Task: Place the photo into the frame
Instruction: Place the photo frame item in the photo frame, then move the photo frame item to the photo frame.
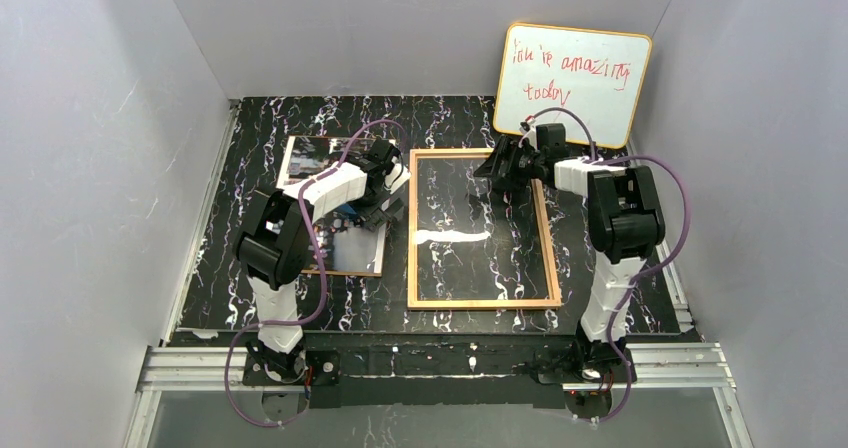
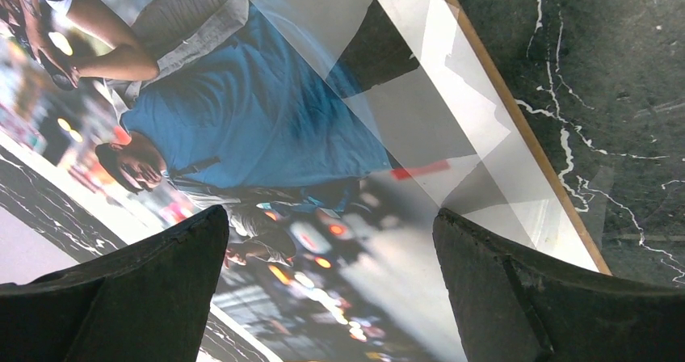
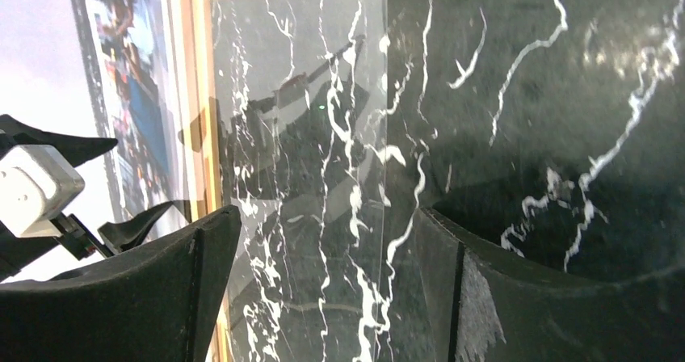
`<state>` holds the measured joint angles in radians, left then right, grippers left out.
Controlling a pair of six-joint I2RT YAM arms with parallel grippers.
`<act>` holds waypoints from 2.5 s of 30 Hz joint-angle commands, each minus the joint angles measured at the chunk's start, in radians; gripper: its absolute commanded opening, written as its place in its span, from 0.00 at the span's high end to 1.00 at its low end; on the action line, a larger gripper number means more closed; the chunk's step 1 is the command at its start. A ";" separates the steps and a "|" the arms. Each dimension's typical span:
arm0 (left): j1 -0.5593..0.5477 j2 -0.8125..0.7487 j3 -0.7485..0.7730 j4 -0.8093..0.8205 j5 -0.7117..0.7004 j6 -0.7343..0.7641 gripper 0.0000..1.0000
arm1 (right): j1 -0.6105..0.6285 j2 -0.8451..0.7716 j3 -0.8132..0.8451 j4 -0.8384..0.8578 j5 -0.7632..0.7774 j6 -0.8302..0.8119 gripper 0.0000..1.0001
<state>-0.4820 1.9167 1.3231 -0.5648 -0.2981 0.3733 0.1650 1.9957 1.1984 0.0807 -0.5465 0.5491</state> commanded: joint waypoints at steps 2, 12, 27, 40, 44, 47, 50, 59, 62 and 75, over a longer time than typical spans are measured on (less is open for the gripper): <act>0.005 0.111 -0.063 0.014 0.042 -0.004 0.03 | -0.002 0.077 0.044 0.062 -0.053 0.017 0.13; 0.005 0.111 -0.066 0.010 0.040 0.003 0.03 | -0.002 0.086 -0.030 0.302 -0.253 0.195 0.20; 0.005 0.096 -0.063 0.008 0.034 0.001 0.04 | -0.002 -0.128 -0.280 0.498 -0.371 0.384 0.53; 0.005 0.072 -0.019 -0.034 0.073 -0.023 0.04 | 0.033 -0.139 -0.231 0.115 -0.267 0.160 0.69; 0.005 0.071 -0.031 -0.031 0.074 -0.022 0.04 | 0.033 -0.119 -0.201 0.069 -0.293 0.133 0.80; 0.005 0.059 -0.023 -0.034 0.066 -0.022 0.02 | 0.028 -0.128 -0.183 0.026 -0.268 0.120 0.99; 0.006 0.036 0.009 -0.054 0.056 -0.023 0.02 | 0.024 -0.179 -0.154 -0.086 -0.164 0.068 0.99; -0.003 0.066 0.248 -0.177 0.218 -0.106 0.02 | -0.029 -0.336 -0.069 -0.461 0.047 -0.109 0.99; -0.023 0.103 0.298 -0.191 0.282 -0.146 0.02 | -0.065 -0.357 -0.062 -0.499 0.043 -0.142 0.99; -0.089 0.227 0.409 -0.193 0.403 -0.249 0.05 | -0.093 -0.337 0.043 -0.664 0.093 -0.242 0.99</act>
<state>-0.5632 2.1181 1.6920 -0.7208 0.0505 0.1726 0.0738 1.6623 1.1942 -0.5259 -0.4671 0.3473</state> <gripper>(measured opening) 0.965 0.032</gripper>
